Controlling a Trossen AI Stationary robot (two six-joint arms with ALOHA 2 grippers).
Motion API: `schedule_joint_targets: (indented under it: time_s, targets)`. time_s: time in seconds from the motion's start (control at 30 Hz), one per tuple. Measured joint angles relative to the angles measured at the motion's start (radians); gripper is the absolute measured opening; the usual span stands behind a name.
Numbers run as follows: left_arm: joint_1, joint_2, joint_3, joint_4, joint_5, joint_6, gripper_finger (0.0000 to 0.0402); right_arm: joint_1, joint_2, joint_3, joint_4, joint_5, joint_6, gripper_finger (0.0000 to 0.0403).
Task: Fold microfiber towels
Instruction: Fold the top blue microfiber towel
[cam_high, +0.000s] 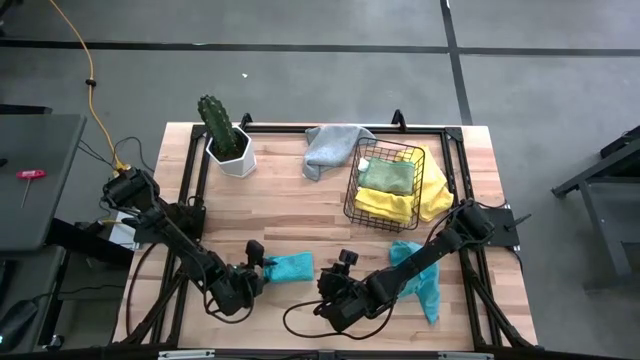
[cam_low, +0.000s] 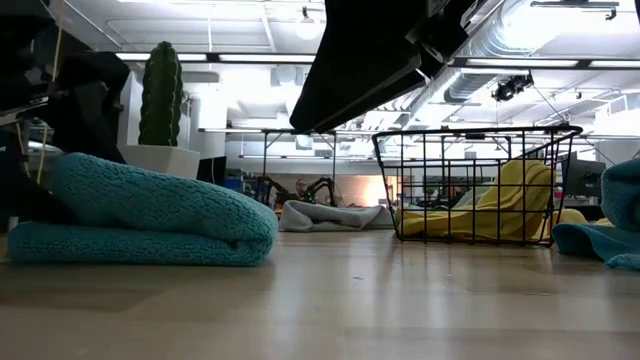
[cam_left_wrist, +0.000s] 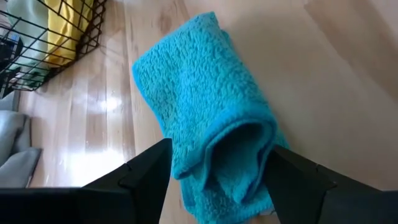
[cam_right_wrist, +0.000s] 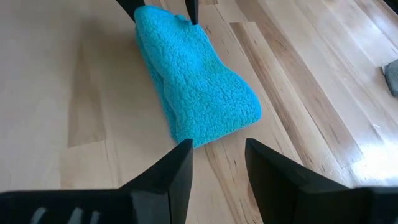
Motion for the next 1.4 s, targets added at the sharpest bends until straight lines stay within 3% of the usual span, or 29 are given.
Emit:
schedule_joint_targets:
  time_s: [0.33, 0.67, 1.17, 1.4]
  targets:
    - [0.051, -0.001, 0.0, -0.004, 0.037, 0.017, 0.0138, 0.0, 0.0, 0.0, 0.001, 0.0, 0.0, 0.0138]
    - [0.031, -0.043, 0.0, -0.045, -0.02, 0.112, 0.0011, 0.0, 0.0, 0.0, 0.001, 0.0, -0.002, 0.0138]
    - [-0.044, -0.085, 0.0, -0.123, -0.176, 0.22, 0.0005, 0.0, 0.0, 0.0, 0.002, 0.0, -0.002, 0.0138]
    - [-0.043, -0.085, 0.0, -0.073, -0.161, 0.22, 0.0015, 0.0, 0.0, 0.0, 0.002, 0.0, -0.002, 0.0138]
